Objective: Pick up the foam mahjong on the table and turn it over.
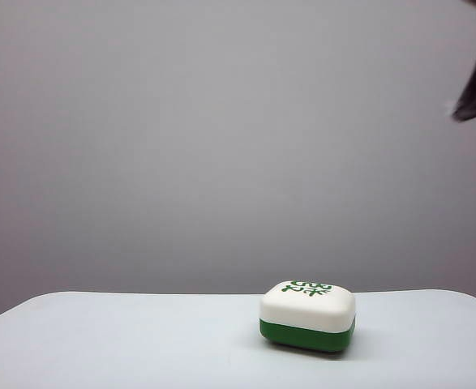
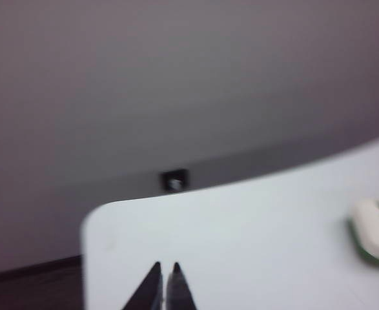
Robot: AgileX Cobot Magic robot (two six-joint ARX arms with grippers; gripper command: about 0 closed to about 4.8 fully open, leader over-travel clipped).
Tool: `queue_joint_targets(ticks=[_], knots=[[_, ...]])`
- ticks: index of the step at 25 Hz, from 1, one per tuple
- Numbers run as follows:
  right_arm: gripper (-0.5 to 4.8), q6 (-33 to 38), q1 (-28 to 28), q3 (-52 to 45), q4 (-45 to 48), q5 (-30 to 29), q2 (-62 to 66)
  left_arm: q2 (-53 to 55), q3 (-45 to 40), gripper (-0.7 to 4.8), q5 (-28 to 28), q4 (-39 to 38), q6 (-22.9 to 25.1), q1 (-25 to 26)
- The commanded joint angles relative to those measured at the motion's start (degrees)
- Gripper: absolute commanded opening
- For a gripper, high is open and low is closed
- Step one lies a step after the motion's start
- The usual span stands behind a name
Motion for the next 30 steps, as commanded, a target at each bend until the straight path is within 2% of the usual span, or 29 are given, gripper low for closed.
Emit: queue_joint_targets(ticks=[1, 3, 5, 7, 11, 14, 21, 26, 30], knots=[[-0.06, 1.53, -3.06, -4.07, 2.82, -2.34, -8.48, -6.03, -3.69, 0.17, -0.17, 0.35, -1.62, 1.75], [-0.06, 3.72, -3.21, -8.24, 5.62, -2.67, -12.70, -11.02, -6.34, 0.16, -0.33, 0.94, -3.43, 1.79], [-0.06, 6.32, -3.67, -13.14, 8.41, 1.55, -16.72, -17.84, -8.59, 0.16, -2.56, 0.63, -5.88, 1.49], [-0.06, 8.63, -3.17, -17.64, 12.74, 0.96, -19.80, -23.23, -10.10, 0.16, -6.64, 1.03, -4.87, 1.53], [-0.06, 10.84, -3.56, -23.89, 19.98, 3.61, -24.74, -31.78, -11.85, 0.16, -6.58, 0.00, -4.87, 1.60], [-0.06, 10.78, -3.67, -25.42, 21.20, 6.67, -28.00, -31.30, -12.35, 0.16, -5.97, -1.38, -6.16, 1.73], [-0.06, 9.03, -3.69, -28.39, 19.21, 6.73, -36.30, -31.67, -16.72, 0.17, -4.44, -2.89, -7.78, 1.73], [-0.06, 8.98, -3.65, -32.87, 17.35, 6.88, -44.13, -31.67, -18.32, 0.17, -3.52, -2.93, -7.32, 1.73], [-0.06, 8.61, -3.63, -37.42, 17.46, 7.67, -45.77, -31.67, -20.33, 0.17, -2.78, -1.88, -7.19, 1.70]])
